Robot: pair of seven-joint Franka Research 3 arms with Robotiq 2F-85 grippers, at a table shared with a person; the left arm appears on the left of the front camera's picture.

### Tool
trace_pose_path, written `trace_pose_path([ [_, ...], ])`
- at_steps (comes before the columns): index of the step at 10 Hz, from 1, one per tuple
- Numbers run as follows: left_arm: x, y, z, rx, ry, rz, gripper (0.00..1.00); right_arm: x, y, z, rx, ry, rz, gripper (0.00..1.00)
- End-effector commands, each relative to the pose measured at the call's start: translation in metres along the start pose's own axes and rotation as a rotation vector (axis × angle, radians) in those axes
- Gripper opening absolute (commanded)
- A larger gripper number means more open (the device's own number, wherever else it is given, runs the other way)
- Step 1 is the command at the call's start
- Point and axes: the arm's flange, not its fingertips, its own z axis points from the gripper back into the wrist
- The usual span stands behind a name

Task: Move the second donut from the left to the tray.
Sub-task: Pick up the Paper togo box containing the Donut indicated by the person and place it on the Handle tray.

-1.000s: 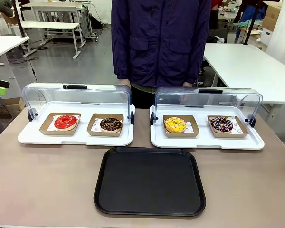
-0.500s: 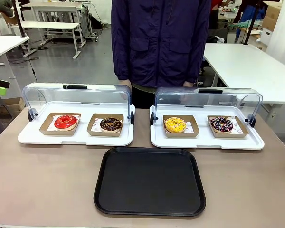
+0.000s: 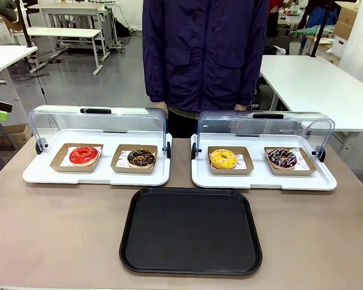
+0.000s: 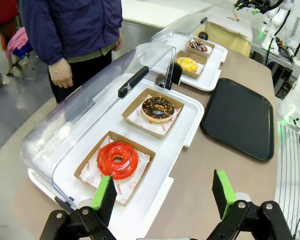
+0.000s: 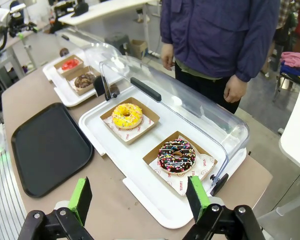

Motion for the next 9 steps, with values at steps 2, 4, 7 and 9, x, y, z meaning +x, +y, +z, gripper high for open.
trace_pose_path([
  [2, 0.0009, -0.0004, 0.0003, -0.006, -0.013, -0.007, 1.0, 0.0003, -0.003, -0.0024, 0.001, -0.033, 0.025, 1.0],
  [4, 0.0009, -0.0004, 0.0003, -0.006, -0.013, -0.007, 1.0, 0.0003, -0.003, -0.0024, 0.001, -0.033, 0.025, 1.0],
  [7, 0.0009, -0.0004, 0.0003, -0.006, -0.013, -0.007, 1.0, 0.0003, -0.003, -0.0024, 0.001, -0.033, 0.025, 1.0],
  [9, 0.0009, -0.0004, 0.0003, -0.006, -0.013, -0.007, 1.0, 0.0003, -0.003, -0.0024, 0.001, -0.033, 0.025, 1.0],
])
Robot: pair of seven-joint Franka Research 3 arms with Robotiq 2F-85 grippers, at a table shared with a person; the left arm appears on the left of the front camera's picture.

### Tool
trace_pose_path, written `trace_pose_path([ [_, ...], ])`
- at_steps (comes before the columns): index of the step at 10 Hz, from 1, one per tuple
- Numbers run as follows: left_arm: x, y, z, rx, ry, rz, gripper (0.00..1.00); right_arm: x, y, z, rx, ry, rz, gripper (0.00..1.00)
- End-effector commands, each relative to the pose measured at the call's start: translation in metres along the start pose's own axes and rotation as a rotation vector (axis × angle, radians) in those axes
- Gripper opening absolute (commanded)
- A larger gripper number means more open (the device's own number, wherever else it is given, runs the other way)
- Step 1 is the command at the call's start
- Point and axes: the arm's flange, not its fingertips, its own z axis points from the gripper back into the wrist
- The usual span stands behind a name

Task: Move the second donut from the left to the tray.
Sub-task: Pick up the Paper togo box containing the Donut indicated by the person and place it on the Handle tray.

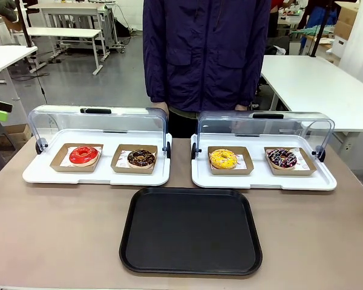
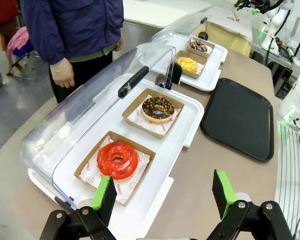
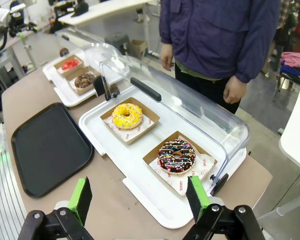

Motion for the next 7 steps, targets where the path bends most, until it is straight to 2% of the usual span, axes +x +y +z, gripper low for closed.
trace_pose_path([
  [1, 0.001, -0.0004, 0.0003, -0.006, -0.013, -0.007, 1.0, 0.0003, -0.0029, -0.0024, 0.001, -0.033, 0.025, 1.0],
  [7, 0.001, -0.0004, 0.0003, -0.006, -0.013, -0.007, 1.0, 0.0003, -0.0029, -0.0024, 0.001, -0.033, 0.025, 1.0],
])
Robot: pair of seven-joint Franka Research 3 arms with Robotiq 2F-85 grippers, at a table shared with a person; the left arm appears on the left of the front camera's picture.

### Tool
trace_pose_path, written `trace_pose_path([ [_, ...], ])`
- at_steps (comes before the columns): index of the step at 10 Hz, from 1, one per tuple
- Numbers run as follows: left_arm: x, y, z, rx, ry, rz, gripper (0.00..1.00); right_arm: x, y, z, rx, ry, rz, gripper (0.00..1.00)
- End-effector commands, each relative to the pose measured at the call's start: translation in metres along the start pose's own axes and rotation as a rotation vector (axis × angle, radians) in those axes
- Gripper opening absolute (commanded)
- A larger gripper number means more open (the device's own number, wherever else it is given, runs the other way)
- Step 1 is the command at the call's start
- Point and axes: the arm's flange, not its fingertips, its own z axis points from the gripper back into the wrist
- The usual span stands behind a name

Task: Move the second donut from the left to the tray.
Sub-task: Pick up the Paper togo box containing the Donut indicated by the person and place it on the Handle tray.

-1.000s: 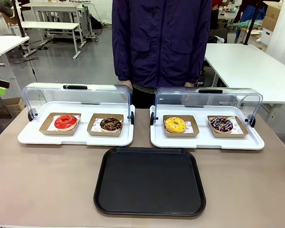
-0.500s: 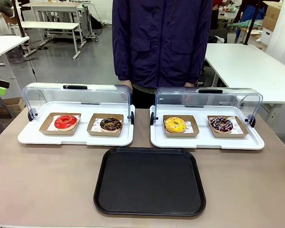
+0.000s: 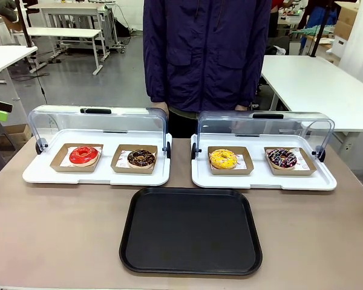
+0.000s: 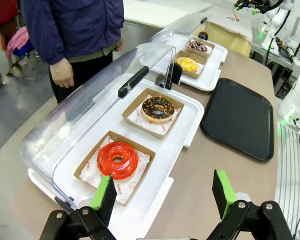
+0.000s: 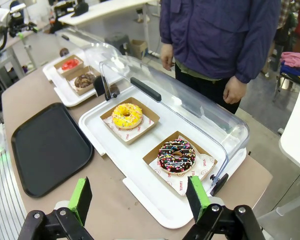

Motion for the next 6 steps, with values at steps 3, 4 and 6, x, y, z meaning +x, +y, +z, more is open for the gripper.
trace_pose_path([
  [3, 0.001, -0.0004, 0.0003, -0.006, -0.013, -0.007, 1.0, 0.0004, -0.0029, -0.0025, 0.001, -0.033, 0.025, 1.0],
  [4, 0.001, -0.0004, 0.0003, -0.006, -0.013, -0.007, 1.0, 0.0004, -0.0029, -0.0025, 0.001, -0.033, 0.025, 1.0],
  [6, 0.001, -0.0004, 0.0003, -0.006, -0.013, -0.007, 1.0, 0.0004, -0.0029, -0.0025, 0.001, -0.033, 0.025, 1.0],
])
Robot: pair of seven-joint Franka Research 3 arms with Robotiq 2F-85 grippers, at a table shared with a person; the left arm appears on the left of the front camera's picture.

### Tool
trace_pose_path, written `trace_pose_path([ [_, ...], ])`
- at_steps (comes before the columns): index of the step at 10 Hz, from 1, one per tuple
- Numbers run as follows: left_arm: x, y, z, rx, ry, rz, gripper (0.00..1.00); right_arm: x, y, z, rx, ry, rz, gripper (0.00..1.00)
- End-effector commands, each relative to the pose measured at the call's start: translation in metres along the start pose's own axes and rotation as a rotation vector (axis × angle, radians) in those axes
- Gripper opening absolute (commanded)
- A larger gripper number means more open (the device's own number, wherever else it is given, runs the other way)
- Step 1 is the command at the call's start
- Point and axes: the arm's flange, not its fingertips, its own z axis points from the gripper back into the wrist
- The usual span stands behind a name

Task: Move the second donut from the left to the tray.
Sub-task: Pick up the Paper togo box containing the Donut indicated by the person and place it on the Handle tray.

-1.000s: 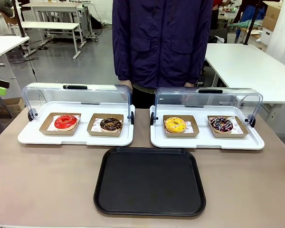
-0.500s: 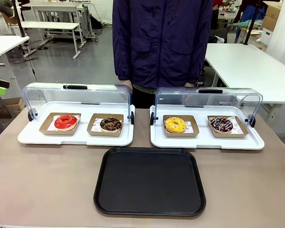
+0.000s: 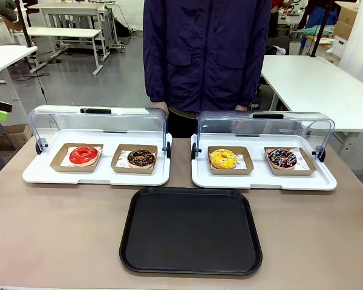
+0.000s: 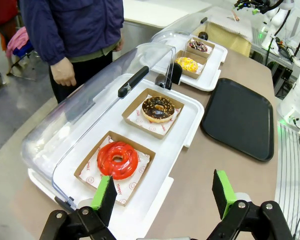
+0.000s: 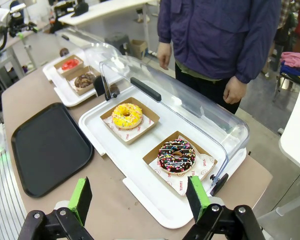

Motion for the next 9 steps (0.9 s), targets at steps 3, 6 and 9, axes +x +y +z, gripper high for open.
trace_pose_path([
  [3, 0.001, -0.0004, 0.0002, -0.006, -0.013, -0.007, 1.0, 0.0004, -0.0029, -0.0025, 0.001, -0.033, 0.024, 1.0],
  [6, 0.001, -0.0004, 0.0002, -0.006, -0.013, -0.007, 1.0, 0.0004, -0.0029, -0.0025, 0.001, -0.033, 0.024, 1.0],
  [9, 0.001, -0.0004, 0.0002, -0.006, -0.013, -0.007, 1.0, 0.0004, -0.0029, -0.0025, 0.001, -0.033, 0.024, 1.0],
])
